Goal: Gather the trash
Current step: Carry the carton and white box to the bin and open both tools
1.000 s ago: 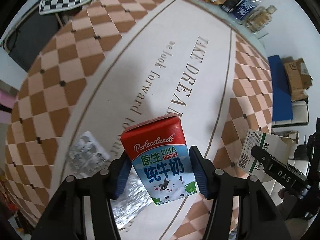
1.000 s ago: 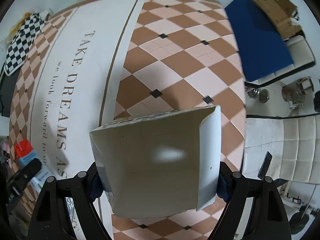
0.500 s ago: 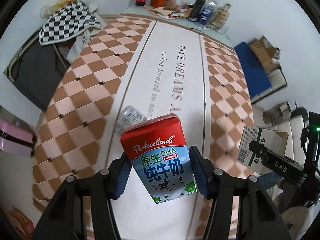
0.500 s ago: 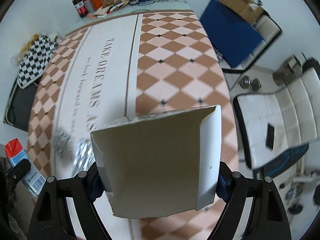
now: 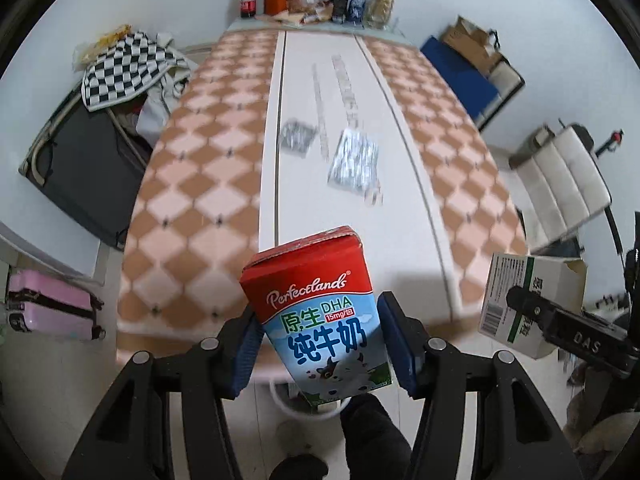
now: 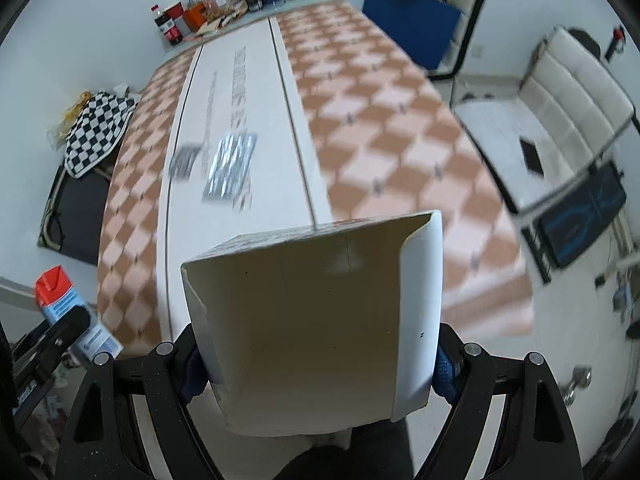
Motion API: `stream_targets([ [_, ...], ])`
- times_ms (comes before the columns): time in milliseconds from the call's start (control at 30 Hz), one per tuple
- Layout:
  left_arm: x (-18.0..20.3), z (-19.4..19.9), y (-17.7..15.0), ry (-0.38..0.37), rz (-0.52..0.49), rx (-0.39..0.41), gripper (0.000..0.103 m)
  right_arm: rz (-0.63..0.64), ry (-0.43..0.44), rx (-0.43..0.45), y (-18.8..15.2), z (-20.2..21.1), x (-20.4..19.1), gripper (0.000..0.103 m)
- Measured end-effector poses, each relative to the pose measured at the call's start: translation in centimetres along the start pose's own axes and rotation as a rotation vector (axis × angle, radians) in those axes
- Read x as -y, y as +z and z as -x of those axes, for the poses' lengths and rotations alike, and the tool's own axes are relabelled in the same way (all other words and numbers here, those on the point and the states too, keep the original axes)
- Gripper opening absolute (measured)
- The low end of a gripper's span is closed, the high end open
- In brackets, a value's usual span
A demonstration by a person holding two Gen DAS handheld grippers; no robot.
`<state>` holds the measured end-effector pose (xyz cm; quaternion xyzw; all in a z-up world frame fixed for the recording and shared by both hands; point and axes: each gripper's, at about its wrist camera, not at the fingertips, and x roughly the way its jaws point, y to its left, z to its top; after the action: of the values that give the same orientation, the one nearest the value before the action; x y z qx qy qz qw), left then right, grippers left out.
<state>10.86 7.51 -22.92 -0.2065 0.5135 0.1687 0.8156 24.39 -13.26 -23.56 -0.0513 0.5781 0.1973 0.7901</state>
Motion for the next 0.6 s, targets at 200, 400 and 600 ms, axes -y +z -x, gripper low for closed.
stream_targets([
  [200,-1.8,-3.8,-7.8,-0.034,0.052,-0.151,0.053,-0.086,0.093,-0.127,-10.7,-2.2,2.4,0.087],
  [400,-3.4,-13.2,-15.1,-0.055,0.141,-0.336,0.053,-0.157,0.134,-0.336,-20.5,-11.5,5.2,0.087],
  [600,-4.5,-25.2,-19.9,-0.09,0.208,-0.453,0.053,-0.253,0.188,-0.46,-26.9,-23.6,7.8,0.087],
])
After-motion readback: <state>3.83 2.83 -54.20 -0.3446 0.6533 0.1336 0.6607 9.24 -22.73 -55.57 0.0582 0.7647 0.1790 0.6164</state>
